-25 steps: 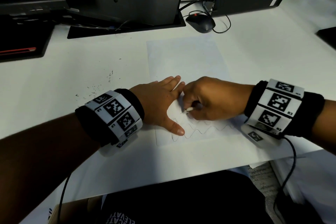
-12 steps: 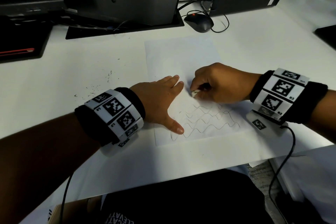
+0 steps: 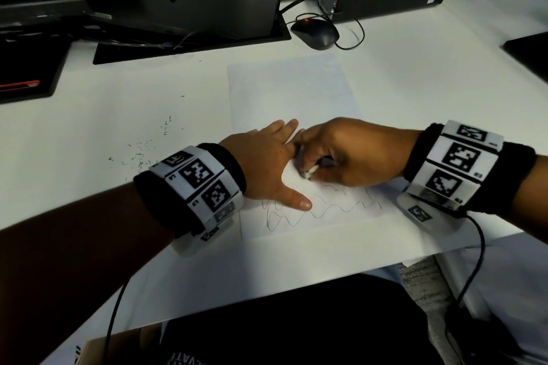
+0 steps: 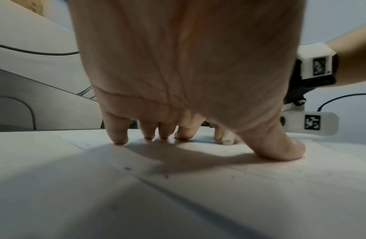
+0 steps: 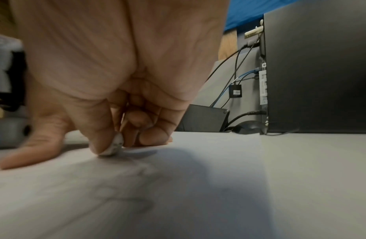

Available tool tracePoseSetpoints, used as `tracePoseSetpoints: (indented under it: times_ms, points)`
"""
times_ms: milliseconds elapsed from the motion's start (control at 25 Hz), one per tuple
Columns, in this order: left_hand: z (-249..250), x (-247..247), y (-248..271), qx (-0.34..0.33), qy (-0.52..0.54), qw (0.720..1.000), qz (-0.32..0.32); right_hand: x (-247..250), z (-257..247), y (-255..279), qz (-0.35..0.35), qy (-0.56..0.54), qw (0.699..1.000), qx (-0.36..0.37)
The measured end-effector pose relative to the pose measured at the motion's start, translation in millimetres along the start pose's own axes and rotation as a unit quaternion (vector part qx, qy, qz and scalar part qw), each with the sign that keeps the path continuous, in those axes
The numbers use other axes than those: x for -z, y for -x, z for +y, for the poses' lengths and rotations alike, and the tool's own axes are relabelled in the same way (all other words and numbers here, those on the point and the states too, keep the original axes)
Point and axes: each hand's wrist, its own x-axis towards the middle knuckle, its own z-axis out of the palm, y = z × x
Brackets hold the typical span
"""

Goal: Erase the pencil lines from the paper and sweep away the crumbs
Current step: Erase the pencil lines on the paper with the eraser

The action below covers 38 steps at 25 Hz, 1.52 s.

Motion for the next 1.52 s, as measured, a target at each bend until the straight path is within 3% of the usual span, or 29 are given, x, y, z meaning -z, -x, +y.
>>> tracePoseSetpoints:
  times_ms: [120, 280, 440, 560, 720, 840, 1000, 1160, 1280, 1360, 1520]
  points:
    - [0, -1, -2, -0.001, -0.004, 1.000, -0.003, 3, 4, -2, 0.041, 0.013, 0.999, -0.032]
    - [-2, -2, 0, -0.001, 0.003, 1.000, -0.009, -2, -6, 2, -0.023, -0.010, 1.000, -0.003]
    - [-2, -2, 0, 0.006, -0.006, 1.000, -0.009, 3, 0, 1, 0.022, 0.004, 0.999, -0.026]
    - [-2, -1, 1, 0.006, -0.012, 1.000, -0.009, 0, -4, 5, -0.016, -0.004, 1.000, -0.004]
    - [-1, -1, 1, 0.007, -0.023, 1.000, -0.010, 6, 0, 6, 0.028, 0.018, 0.999, -0.042]
    - [-2, -1, 2, 0.005, -0.020, 1.000, -0.012, 1, -6, 7, -0.023, 0.002, 1.000, -0.008]
    - [-1, -1, 2, 0.007, -0.027, 0.999, -0.015, 6, 2, 4, 0.030, 0.020, 0.998, -0.051]
    - [-4, -1, 4, 0.007, -0.031, 0.999, -0.015, 4, -3, 9, -0.022, -0.011, 0.999, -0.030]
    - [-1, 1, 8, 0.007, -0.037, 0.999, -0.024, 17, 17, 3, 0.038, -0.004, 0.993, -0.109]
    - [-2, 2, 14, 0.013, -0.038, 0.999, -0.035, 19, 24, -3, 0.019, 0.000, 0.985, -0.169]
    - [18, 3, 19, 0.014, -0.087, 0.996, -0.010, 15, 26, -7, -0.012, -0.034, 0.978, -0.205]
